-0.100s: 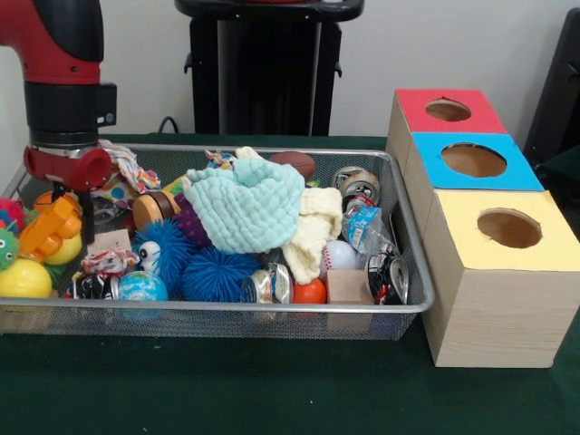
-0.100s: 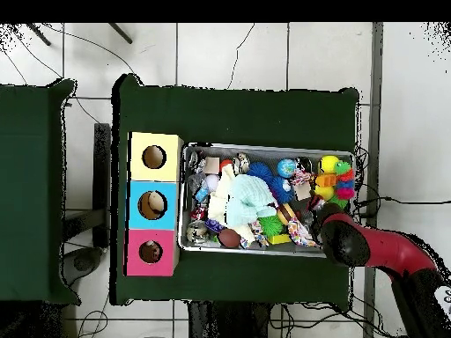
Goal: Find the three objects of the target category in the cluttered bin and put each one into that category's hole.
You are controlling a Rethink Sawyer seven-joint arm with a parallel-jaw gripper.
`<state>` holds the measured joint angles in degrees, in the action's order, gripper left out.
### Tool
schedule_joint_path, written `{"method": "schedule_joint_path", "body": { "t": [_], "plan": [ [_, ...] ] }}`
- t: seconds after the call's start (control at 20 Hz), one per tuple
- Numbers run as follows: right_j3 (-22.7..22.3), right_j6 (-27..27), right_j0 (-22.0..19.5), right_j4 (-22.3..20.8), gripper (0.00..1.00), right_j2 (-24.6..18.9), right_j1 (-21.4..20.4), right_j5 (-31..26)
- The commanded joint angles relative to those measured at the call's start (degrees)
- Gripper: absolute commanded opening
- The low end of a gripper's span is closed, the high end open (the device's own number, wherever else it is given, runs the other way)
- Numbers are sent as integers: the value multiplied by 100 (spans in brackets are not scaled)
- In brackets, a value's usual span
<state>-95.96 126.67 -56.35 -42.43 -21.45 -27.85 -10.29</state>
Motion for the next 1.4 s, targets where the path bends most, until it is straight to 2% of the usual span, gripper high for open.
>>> {"method": "schedule_joint_path", "body": {
  "t": [0.05, 0.35, 0.5, 0.75, 1.05, 1.4],
  "plan": [
    [901, -569, -58, -328, 0, -520, 582, 96],
    [665, 4, 312, -240, 0, -70, 373, 388],
    [428, 208, 475, -160, 0, 112, 90, 460],
    [62, 354, 614, 36, 0, 175, -300, 404],
    [-29, 466, 736, 93, 0, 277, -342, 493],
    [-219, 316, 602, 232, 0, 53, -570, 229]
  ]
}}
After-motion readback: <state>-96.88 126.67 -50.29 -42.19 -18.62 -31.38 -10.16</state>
